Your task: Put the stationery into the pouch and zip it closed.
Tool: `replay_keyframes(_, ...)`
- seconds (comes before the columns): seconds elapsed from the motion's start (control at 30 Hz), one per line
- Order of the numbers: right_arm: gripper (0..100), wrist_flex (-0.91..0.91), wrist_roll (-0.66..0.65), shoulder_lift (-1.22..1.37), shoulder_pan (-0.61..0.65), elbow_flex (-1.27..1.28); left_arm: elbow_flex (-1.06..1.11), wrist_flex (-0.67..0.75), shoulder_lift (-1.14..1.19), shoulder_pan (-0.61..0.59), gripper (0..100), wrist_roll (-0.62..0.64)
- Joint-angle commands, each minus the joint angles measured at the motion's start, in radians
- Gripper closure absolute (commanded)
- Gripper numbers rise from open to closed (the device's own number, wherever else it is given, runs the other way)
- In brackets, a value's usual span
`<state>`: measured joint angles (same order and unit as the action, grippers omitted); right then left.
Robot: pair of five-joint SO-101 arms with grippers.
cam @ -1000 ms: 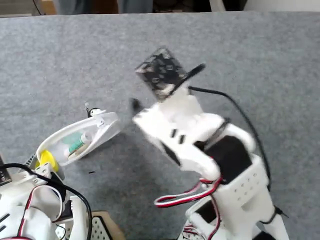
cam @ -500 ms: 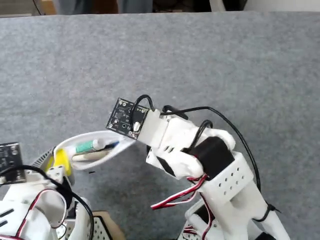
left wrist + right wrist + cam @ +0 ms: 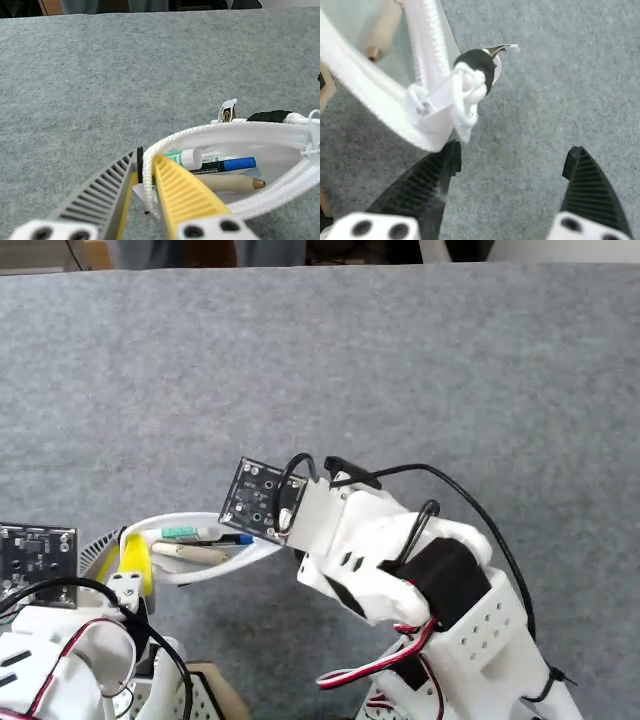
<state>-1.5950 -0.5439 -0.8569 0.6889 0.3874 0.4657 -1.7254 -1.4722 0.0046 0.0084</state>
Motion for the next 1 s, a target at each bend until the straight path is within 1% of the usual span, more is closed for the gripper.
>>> replay_keyframes(0.0,66.3,0.028,0.020,-0.016,-0.035,0.001,-0.018,0.035,0.040,0.018,97,-0.006)
replay_keyframes(0.03,66.3,0.037,0.020,-0.016,-0.066,0.001,-0.018,0.026,0.046,0.021,97,-0.008)
replay_keyframes(0.1,66.3,0.063,0.018,-0.016,-0.132,0.002,-0.019,0.011,0.058,0.064,97,-0.009)
replay_keyframes(0.2,66.5,0.112,0.017,-0.015,-0.219,0.008,-0.019,-0.017,0.058,0.188,97,-0.009)
replay_keyframes(0.27,66.5,0.123,0.017,-0.015,-0.261,0.008,-0.018,-0.026,0.058,0.242,97,-0.014)
replay_keyframes(0.37,66.6,0.120,-0.011,-0.015,-0.279,0.044,-0.015,-0.026,0.060,0.271,97,-0.077)
replay_keyframes(0.5,66.6,0.120,-0.037,-0.016,-0.273,0.165,-0.016,-0.026,0.087,0.265,97,-0.152)
replay_keyframes(0.6,66.6,0.118,-0.035,-0.016,-0.242,0.232,-0.019,-0.018,0.146,0.265,97,-0.158)
replay_keyframes(0.7,66.6,0.101,-0.021,-0.016,-0.172,0.245,-0.018,0.000,0.184,0.271,97,-0.157)
replay_keyframes(0.83,66.6,0.058,0.044,-0.018,-0.034,0.194,-0.016,0.040,0.199,0.268,97,-0.157)
replay_keyframes(0.97,66.6,0.077,0.098,-0.018,0.043,0.117,-0.013,0.040,0.201,0.272,97,-0.155)
